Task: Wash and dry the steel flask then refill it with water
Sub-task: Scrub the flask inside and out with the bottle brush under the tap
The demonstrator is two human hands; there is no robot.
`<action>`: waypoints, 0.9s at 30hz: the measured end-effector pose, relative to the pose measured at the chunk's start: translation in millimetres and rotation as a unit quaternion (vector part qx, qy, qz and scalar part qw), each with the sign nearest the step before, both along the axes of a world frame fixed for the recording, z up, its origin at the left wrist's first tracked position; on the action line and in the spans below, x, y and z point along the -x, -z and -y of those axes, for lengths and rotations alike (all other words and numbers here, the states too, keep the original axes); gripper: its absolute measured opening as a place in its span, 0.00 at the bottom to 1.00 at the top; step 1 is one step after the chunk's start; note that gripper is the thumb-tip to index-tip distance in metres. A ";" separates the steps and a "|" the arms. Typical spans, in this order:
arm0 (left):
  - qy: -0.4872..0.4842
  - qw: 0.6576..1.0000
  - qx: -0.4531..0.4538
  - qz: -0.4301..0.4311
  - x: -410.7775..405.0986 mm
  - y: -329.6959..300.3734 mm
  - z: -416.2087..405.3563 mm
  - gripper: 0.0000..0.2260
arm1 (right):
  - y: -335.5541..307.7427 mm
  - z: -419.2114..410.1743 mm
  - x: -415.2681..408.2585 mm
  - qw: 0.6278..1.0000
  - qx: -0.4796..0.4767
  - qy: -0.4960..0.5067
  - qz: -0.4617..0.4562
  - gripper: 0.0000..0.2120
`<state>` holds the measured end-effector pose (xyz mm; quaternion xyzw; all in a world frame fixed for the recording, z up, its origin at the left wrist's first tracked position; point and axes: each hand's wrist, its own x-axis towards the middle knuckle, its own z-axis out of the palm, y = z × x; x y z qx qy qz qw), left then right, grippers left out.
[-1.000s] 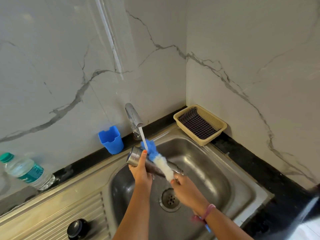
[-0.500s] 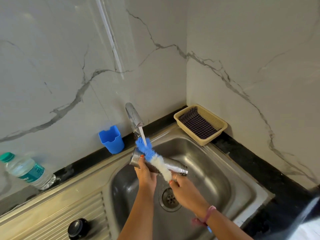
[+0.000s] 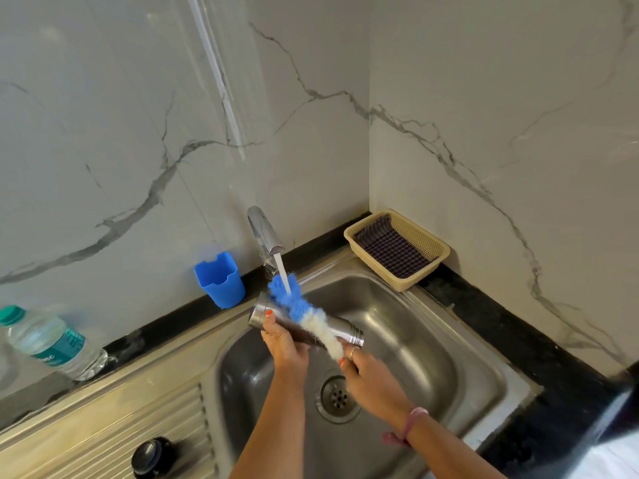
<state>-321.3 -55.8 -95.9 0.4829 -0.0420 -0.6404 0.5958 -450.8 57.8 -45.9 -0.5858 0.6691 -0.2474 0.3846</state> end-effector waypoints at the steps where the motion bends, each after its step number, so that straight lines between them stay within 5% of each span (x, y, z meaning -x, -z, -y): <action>1: -0.015 1.000 0.006 -0.001 -1.4 1.4 1.6 0.26 | 2.0 -4.6 2.1 1.000 0.001 -0.005 -0.001 0.14; 6: -0.042 0.999 0.016 -0.009 -9.0 -5.5 -2.0 0.40 | 26.9 -32.2 41.9 0.998 -0.011 0.019 -0.053 0.18; 18: 0.014 0.998 0.048 -0.034 -12.1 -11.6 3.5 0.44 | -3.2 24.3 64.3 0.978 0.065 -0.113 -0.164 0.20; 22: -0.016 0.999 0.009 -0.041 -15.7 -11.3 2.2 0.38 | 7.2 11.0 93.5 0.979 0.020 -0.107 -0.171 0.20; 27: 0.040 0.998 0.013 -0.047 5.3 -12.5 -5.4 0.37 | -11.9 47.5 67.0 0.973 0.075 -0.137 -0.170 0.17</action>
